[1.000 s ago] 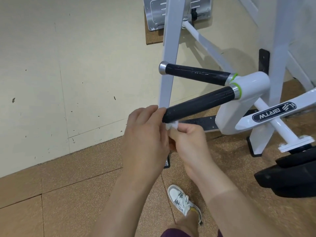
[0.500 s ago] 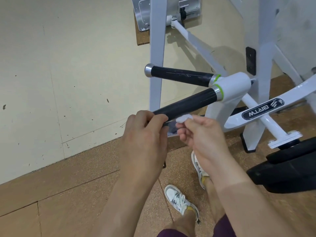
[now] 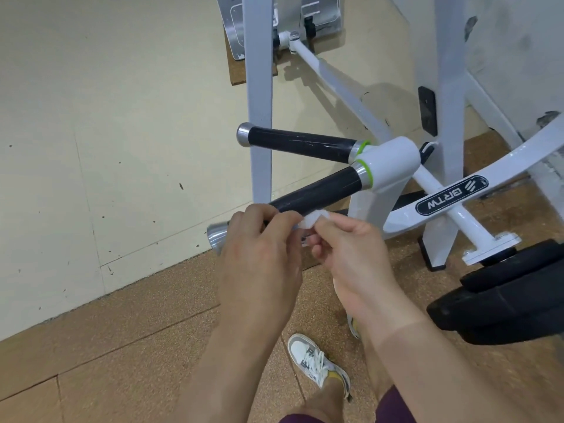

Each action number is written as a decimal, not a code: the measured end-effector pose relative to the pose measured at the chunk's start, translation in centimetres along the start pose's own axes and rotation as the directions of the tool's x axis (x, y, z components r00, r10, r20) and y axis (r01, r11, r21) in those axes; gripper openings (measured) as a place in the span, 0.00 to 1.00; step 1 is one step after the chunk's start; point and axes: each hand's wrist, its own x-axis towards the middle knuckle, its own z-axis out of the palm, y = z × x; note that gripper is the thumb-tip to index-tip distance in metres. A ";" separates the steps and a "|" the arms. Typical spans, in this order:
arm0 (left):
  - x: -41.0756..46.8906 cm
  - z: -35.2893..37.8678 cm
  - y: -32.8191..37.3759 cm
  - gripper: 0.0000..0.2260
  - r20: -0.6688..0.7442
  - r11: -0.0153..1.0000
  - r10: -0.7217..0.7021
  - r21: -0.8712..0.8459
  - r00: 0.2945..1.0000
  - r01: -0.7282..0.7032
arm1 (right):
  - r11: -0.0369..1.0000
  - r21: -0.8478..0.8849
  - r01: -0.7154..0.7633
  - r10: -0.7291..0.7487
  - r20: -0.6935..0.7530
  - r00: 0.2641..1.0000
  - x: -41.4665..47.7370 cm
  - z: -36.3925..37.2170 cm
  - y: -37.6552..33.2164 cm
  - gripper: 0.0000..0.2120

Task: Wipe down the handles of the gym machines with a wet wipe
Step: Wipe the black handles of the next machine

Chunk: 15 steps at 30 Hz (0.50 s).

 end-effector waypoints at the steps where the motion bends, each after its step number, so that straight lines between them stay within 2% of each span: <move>1: 0.1 0.0 0.2 0.08 0.002 1.000 0.003 -0.009 1.000 -0.003 | 0.996 0.093 -0.007 0.012 -0.050 0.999 0.2 -0.6 -0.5 0.10; 4: 0.4 0.2 0.8 0.07 -0.006 0.999 0.026 -0.037 1.000 -0.026 | 0.942 0.335 -0.032 0.071 -0.107 0.992 0.6 -1.1 -1.3 0.08; 7: 0.6 0.5 1.0 0.07 -0.009 0.997 0.021 -0.074 1.000 -0.021 | 0.807 0.564 -0.174 0.183 0.040 0.982 0.4 0.0 -0.2 0.08; 9: 0.6 0.6 1.2 0.07 0.004 0.998 0.018 -0.067 1.000 -0.018 | 0.739 0.635 -0.226 0.230 0.077 0.970 0.5 0.5 -0.2 0.08; 15: 0.4 0.8 1.3 0.06 0.015 0.997 0.041 -0.069 0.999 -0.040 | 0.603 0.792 -0.091 0.297 -0.117 0.948 1.9 -0.1 -2.7 0.05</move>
